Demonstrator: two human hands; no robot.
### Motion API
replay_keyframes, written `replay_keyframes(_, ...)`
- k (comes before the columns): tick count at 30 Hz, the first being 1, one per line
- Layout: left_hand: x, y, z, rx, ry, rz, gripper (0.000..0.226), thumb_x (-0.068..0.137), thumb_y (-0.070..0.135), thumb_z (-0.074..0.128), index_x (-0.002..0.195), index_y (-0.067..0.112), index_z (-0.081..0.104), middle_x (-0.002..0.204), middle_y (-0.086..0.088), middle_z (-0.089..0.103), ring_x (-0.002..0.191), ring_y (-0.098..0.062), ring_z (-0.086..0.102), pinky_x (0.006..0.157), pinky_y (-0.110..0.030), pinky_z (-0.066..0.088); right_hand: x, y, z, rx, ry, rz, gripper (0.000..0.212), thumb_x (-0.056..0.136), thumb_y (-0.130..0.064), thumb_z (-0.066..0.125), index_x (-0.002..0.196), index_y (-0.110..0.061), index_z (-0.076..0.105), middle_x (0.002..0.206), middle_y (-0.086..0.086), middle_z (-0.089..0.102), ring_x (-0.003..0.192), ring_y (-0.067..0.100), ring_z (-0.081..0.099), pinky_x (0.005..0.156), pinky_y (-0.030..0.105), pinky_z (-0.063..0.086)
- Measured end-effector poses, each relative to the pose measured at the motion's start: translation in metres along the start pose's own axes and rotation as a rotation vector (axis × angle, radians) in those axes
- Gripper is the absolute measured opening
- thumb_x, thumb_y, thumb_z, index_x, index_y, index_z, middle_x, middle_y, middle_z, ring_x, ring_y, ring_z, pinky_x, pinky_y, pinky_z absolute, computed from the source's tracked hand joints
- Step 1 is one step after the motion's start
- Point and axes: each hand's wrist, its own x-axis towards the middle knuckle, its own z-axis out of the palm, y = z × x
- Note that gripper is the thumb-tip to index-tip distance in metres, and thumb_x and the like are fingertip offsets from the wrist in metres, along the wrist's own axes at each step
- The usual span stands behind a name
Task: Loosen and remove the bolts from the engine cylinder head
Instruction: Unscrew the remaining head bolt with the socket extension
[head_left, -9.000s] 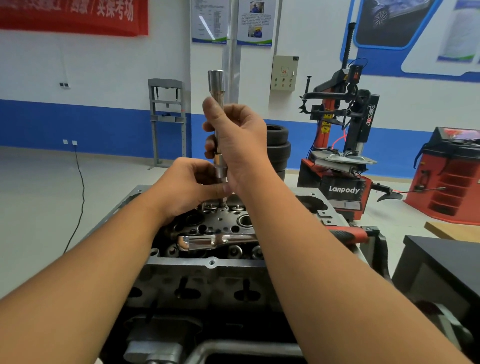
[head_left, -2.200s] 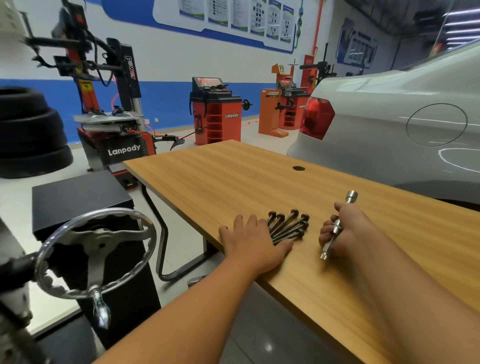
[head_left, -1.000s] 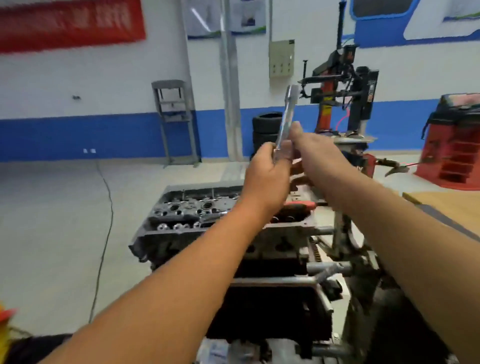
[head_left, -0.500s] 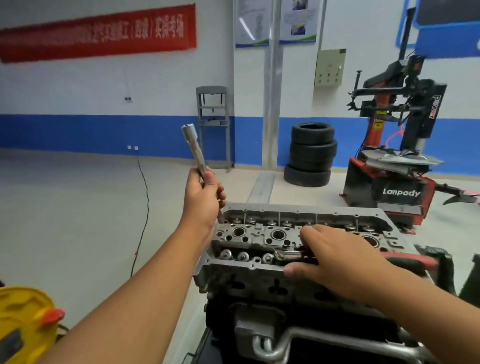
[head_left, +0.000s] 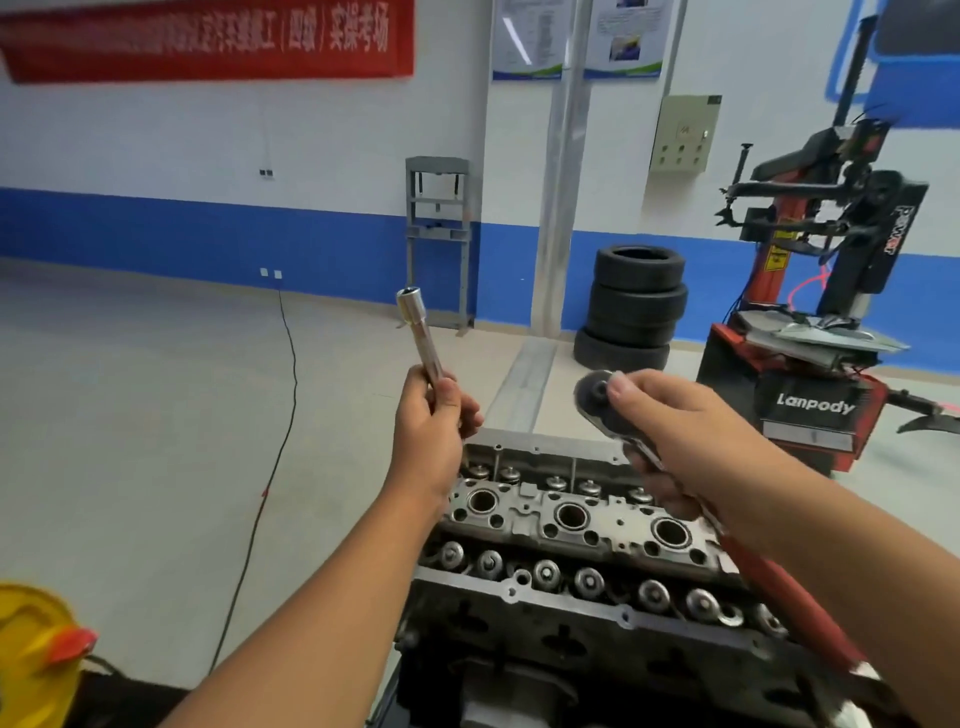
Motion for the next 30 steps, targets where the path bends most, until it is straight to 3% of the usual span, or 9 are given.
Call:
replay_keyframes(4,-0.010,-0.001,0.002,0.204,-0.143,0.191,0.022,0.110,0.033,0.046,0.092,0.042,0.052,0.078,0.007,0.062,0.074,-0.013,0.065,0.070,-0.023,0.056,0.021,-0.020,0.010,0.086,-0.088,-0.037,0.017,0.102,-0.044,0.062,0.103,-0.028,0.068,0.075,0.005,0.064,0.050,0.015,0.044,0.046,0.025,0.033)
replay_keyframes(8,-0.018,-0.002,0.005,0.384,-0.315,0.363,0.020,0.105,0.036,0.048,0.096,0.054,0.049,0.076,0.014,0.054,0.066,-0.003,0.048,0.060,-0.020,0.043,0.039,-0.032,0.022,-0.026,0.033,-0.157,0.018,0.103,-0.037,0.063,0.120,-0.034,0.066,0.084,0.004,0.065,0.058,0.012,0.048,0.048,0.028,0.037)
replay_keyframes(11,-0.018,-0.004,0.005,0.421,-0.319,0.369,0.019,0.106,0.034,0.047,0.097,0.050,0.048,0.073,0.019,0.051,0.064,-0.004,0.045,0.058,-0.017,0.039,0.043,-0.033,0.020,-0.046,0.146,-0.286,0.016,0.103,-0.032,0.063,0.113,-0.044,0.065,0.084,0.000,0.067,0.059,0.005,0.053,0.057,0.028,0.043)
replay_keyframes(14,-0.015,-0.008,0.004,0.441,-0.309,0.356,0.031,0.110,0.025,0.049,0.095,0.053,0.047,0.073,0.020,0.051,0.063,-0.003,0.046,0.058,-0.015,0.038,0.041,-0.031,0.012,-0.200,0.237,-0.471,0.021,0.099,-0.029,0.068,0.104,-0.048,0.064,0.084,-0.008,0.068,0.069,0.005,0.058,0.066,0.028,0.048)
replay_keyframes(16,-0.015,-0.009,0.005,0.466,-0.323,0.353,0.029,0.110,0.022,0.050,0.097,0.048,0.048,0.073,0.020,0.052,0.063,-0.002,0.046,0.058,-0.014,0.038,0.040,-0.030,0.009,-0.351,0.292,-0.539,0.020,0.097,-0.029,0.071,0.111,-0.043,0.066,0.088,-0.017,0.065,0.078,0.005,0.059,0.073,0.033,0.050)
replay_keyframes(19,-0.015,-0.010,0.007,0.484,-0.347,0.361,0.022,0.110,0.023,0.050,0.099,0.043,0.049,0.072,0.022,0.050,0.062,-0.002,0.044,0.057,-0.013,0.037,0.036,-0.029,0.008,-0.525,0.372,-0.604,0.026,0.097,-0.030,0.070,0.120,-0.039,0.064,0.086,-0.022,0.064,0.073,0.006,0.057,0.070,0.035,0.046)
replay_keyframes(24,-0.015,-0.012,0.010,0.523,-0.355,0.360,0.021,0.109,0.020,0.051,0.100,0.039,0.050,0.077,0.022,0.052,0.065,-0.002,0.045,0.060,-0.014,0.038,0.028,-0.028,0.012,-0.663,0.544,-0.795,0.037,0.092,-0.013,0.075,0.126,-0.026,0.069,0.112,-0.007,0.073,0.095,0.024,0.066,0.071,0.034,0.046)
replay_keyframes(27,-0.016,-0.013,0.009,0.519,-0.355,0.358,0.023,0.109,0.020,0.050,0.099,0.041,0.049,0.076,0.022,0.051,0.065,-0.002,0.044,0.059,-0.015,0.038,0.027,-0.028,0.015,-0.708,0.642,-0.872,0.039,0.087,-0.002,0.075,0.122,-0.019,0.073,0.111,-0.001,0.075,0.093,0.030,0.069,0.066,0.031,0.041)
replay_keyframes(30,-0.015,-0.013,0.009,0.504,-0.329,0.352,0.029,0.110,0.021,0.049,0.096,0.047,0.047,0.073,0.023,0.050,0.063,-0.003,0.044,0.057,-0.015,0.037,0.025,-0.023,0.016,-0.687,0.695,-0.980,0.038,0.084,0.005,0.075,0.118,-0.013,0.076,0.108,0.003,0.076,0.090,0.032,0.071,0.062,0.036,0.052)
